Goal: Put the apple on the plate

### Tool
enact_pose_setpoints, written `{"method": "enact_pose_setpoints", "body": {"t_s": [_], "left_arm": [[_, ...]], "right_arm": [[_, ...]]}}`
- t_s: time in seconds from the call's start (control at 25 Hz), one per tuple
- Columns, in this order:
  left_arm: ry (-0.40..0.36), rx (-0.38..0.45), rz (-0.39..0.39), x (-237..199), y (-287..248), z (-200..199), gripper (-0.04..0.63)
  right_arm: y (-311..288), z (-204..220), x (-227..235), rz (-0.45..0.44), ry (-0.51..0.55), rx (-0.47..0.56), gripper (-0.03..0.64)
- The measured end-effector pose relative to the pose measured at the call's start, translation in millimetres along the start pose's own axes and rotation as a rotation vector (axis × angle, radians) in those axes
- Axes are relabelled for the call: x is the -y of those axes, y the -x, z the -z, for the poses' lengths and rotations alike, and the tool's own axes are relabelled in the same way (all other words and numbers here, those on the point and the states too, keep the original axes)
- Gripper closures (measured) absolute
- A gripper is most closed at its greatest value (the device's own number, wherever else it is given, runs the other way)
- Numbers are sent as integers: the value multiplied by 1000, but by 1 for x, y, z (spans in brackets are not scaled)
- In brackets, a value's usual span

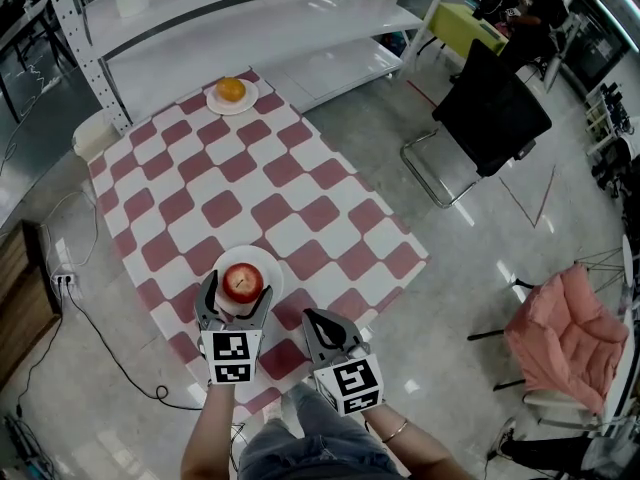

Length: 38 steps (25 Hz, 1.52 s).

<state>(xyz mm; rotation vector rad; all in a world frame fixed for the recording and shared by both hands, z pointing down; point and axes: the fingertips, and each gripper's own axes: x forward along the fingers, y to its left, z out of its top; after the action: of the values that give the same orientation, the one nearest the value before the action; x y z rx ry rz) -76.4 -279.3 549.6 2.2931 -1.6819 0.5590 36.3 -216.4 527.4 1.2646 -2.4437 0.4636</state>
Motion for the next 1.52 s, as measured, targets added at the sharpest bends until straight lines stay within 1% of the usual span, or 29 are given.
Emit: {"method": "enact_pose_setpoints", "body": {"t_s": [0.28, 0.52, 0.68, 0.84, 1.12, 1.4, 1.52], "left_arm": [[0, 41, 24, 2, 19, -13, 172], [30, 79, 23, -3, 41, -22, 172], [35, 107, 27, -4, 56, -30, 173], [32, 111, 41, -1, 72, -31, 173], [34, 148, 59, 3, 100, -35, 178], [42, 186, 62, 3, 135, -41, 218], [53, 192, 64, 2, 148, -40, 263]], "right_arm": [[10, -4, -10, 12, 10, 18, 606], [20, -7, -23, 21, 19, 39, 606], [28, -11, -30, 27, 21, 55, 606], [38, -12, -40, 33, 22, 69, 606], [51, -12, -57, 35, 33, 93, 606], [68, -12, -77, 36, 38, 110, 606], [75, -11, -83, 39, 45, 115, 606]]}}
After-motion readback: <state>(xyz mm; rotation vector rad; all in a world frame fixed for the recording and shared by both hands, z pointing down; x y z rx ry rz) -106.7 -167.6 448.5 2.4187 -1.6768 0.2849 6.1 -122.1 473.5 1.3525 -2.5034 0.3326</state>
